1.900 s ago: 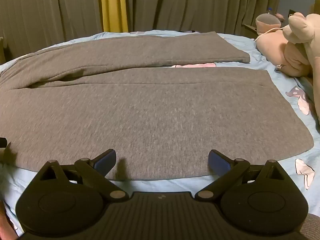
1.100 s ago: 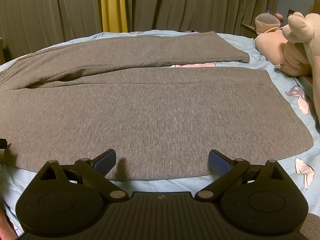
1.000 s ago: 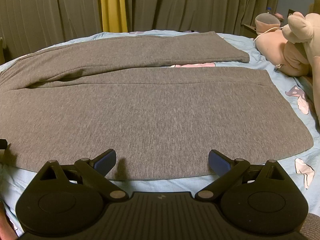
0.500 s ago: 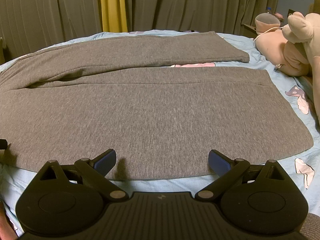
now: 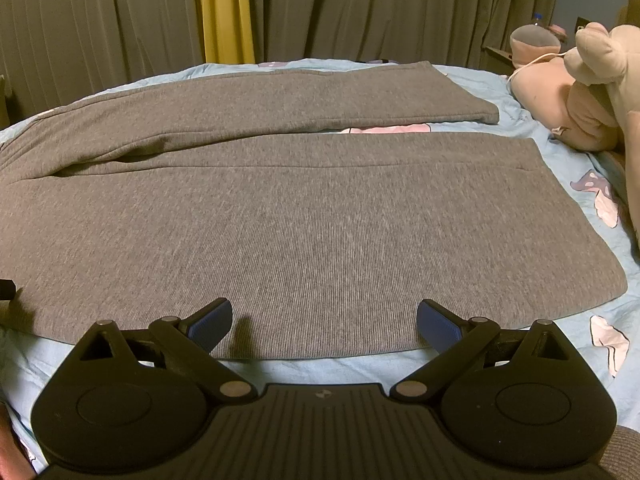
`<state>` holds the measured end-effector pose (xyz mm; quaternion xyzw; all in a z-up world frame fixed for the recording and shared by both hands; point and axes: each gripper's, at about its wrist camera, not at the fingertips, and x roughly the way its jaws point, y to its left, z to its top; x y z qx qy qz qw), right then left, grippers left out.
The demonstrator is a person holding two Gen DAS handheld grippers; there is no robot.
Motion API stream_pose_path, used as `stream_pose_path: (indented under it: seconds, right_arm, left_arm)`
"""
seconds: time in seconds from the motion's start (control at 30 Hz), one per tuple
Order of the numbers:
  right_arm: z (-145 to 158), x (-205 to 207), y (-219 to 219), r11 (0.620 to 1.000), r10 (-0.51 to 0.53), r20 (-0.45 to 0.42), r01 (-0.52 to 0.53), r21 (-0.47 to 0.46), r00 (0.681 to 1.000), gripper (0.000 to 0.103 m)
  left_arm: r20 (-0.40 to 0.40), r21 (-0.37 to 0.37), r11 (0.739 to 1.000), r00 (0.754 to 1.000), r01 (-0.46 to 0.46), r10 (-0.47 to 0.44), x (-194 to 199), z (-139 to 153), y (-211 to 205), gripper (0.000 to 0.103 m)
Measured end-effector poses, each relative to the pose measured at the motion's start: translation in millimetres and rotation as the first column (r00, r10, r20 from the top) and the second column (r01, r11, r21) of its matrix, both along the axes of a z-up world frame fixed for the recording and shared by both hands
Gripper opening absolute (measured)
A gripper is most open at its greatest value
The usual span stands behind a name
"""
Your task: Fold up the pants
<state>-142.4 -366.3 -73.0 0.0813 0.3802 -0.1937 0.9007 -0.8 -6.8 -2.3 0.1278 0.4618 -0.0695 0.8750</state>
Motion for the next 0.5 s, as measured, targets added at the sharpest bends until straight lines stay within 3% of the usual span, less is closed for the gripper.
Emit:
stream_pose_path:
  seconds: [0.5]
  right_arm:
    - [-1.1,-1.1,0.2,1.0,0.0,-0.002,0.0,0.001,1.0,0.099]
  left_arm:
    - [-0.001,0.0,1.0,1.0,0.0,0.0,-0.2,-0.6,0.1,0.103]
